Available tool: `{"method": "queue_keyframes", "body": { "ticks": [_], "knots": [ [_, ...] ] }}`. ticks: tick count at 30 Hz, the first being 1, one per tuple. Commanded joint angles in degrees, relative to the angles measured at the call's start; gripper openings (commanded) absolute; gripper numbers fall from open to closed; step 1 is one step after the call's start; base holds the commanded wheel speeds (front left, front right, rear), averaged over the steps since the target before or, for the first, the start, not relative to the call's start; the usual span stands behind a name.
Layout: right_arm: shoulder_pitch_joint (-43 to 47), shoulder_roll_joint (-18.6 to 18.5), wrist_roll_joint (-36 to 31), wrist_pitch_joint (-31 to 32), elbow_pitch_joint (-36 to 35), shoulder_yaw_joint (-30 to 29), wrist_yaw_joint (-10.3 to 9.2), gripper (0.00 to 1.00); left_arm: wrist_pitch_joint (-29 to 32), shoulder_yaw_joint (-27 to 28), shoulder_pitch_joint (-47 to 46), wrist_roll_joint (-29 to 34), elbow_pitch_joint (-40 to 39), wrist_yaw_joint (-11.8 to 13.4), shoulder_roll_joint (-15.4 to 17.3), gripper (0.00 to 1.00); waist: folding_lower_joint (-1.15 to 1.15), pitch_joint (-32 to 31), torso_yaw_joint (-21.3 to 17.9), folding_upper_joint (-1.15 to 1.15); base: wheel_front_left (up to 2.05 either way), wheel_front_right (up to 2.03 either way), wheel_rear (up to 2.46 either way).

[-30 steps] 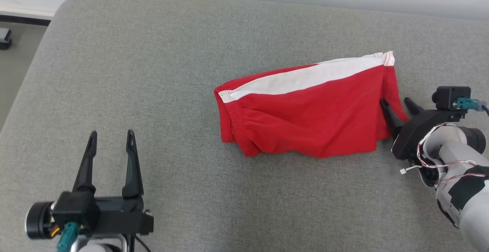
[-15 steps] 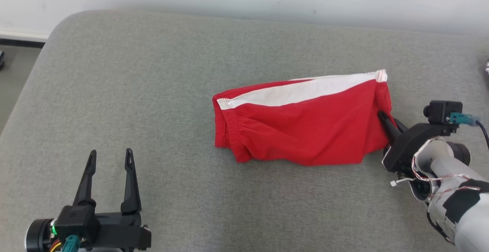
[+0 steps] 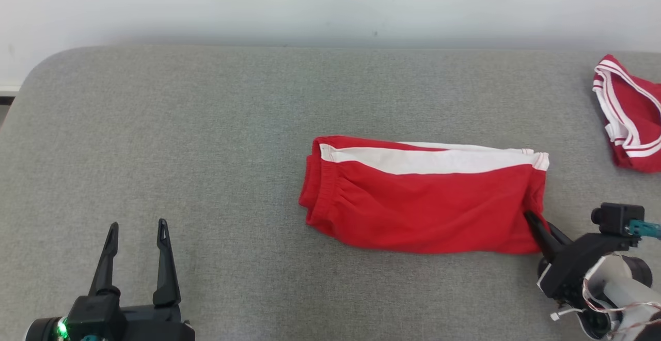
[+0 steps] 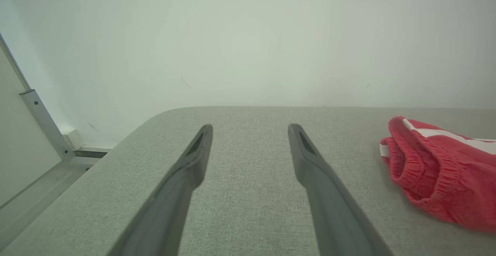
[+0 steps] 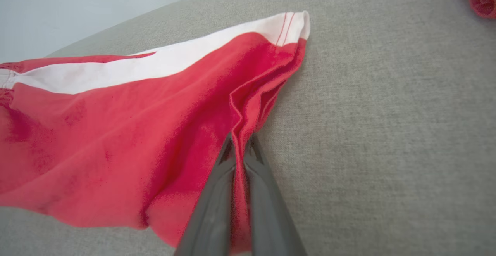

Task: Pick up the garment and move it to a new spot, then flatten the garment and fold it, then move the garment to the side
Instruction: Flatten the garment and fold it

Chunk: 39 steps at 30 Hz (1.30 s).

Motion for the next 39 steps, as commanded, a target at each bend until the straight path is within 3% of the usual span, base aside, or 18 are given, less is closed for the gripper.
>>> {"method": "queue_keyframes", "body": {
  "ticks": [1, 8, 9, 10, 11, 21, 28, 29, 30, 31, 39],
  "knots": [
    [1.0, -1.0, -0.6, -0.4, -0.6, -0.1, -0.16, 0.00, -0.2, 0.2, 0.9, 0.2, -0.2, -0.2, -0.1, 1.00, 0.00, -0.4, -0.7, 0.00, 0.00, 0.00, 0.00],
    [4.9, -3.6, -0.3, 0.0, -2.9, -2.1, -0.16, 0.02, -0.2, 0.4, 1.1, 0.4, -0.5, -0.3, -0.2, 1.00, 0.00, -0.9, -0.8, 0.00, 0.00, 0.00, 0.00],
    [5.2, -3.8, -0.7, 0.1, -2.7, -2.4, -0.16, 0.24, -0.2, 0.3, 1.2, 0.4, -0.5, -0.3, -0.2, 1.00, 0.00, -0.9, -0.8, 0.00, 0.00, 0.00, 0.00],
    [5.3, -3.8, -0.9, 0.1, -2.5, -2.8, -0.16, 0.79, -0.2, 0.2, 1.2, 0.5, -0.4, -0.3, -0.2, 1.00, 0.00, -0.9, -0.7, 0.00, 0.00, 0.00, 0.00],
    [5.2, -3.6, -1.0, 0.2, -2.2, -3.3, -0.16, 1.00, -0.2, 0.0, 1.2, 0.5, -0.4, -0.3, -0.2, 1.00, 0.00, -0.9, -0.6, 0.00, 0.00, 0.00, 0.00],
    [0.3, -1.7, -5.1, 5.3, 4.9, -5.1, -0.16, 1.00, -0.2, -0.7, 0.9, 0.9, -0.6, -0.1, -0.3, 1.00, 0.00, 0.0, 0.9, 0.00, 0.00, 0.00, 0.00],
    [-1.1, 1.8, -6.2, 11.6, 10.5, -4.2, -0.17, 1.00, -0.2, -0.6, 0.3, 1.1, -0.5, 0.1, -0.3, 1.00, 0.00, 0.3, 1.9, 0.00, 0.00, 0.00, 0.00],
    [-1.2, 2.0, -6.1, 12.0, 10.6, -4.2, -0.17, 0.46, -0.2, -0.6, 0.3, 0.9, -0.6, 0.3, -0.3, 1.00, 0.00, 0.3, 2.0, 0.00, 0.00, 0.00, 0.00],
    [-1.2, 2.3, -6.0, 12.4, 10.5, -4.1, -0.17, 0.28, -0.2, -0.5, 0.5, 0.8, -0.7, 0.4, -0.3, 1.00, 0.00, 0.3, 2.1, 0.00, 0.00, 0.00, 0.00],
    [-1.2, 2.5, -6.0, 12.6, 10.4, -4.1, -0.16, 0.00, -0.2, -0.5, 0.7, 0.7, -0.7, 0.4, -0.3, 1.00, 0.00, 0.4, 2.1, 0.00, 0.00, 0.00, 0.00],
    [-2.4, 1.0, -6.2, 12.1, 11.0, -5.3, -0.17, 0.00, -0.2, -0.2, 1.6, 0.5, -0.7, 0.6, -0.3, 1.00, 0.00, -0.1, 1.5, 0.00, 0.00, 0.00, 0.00]
  ]
}}
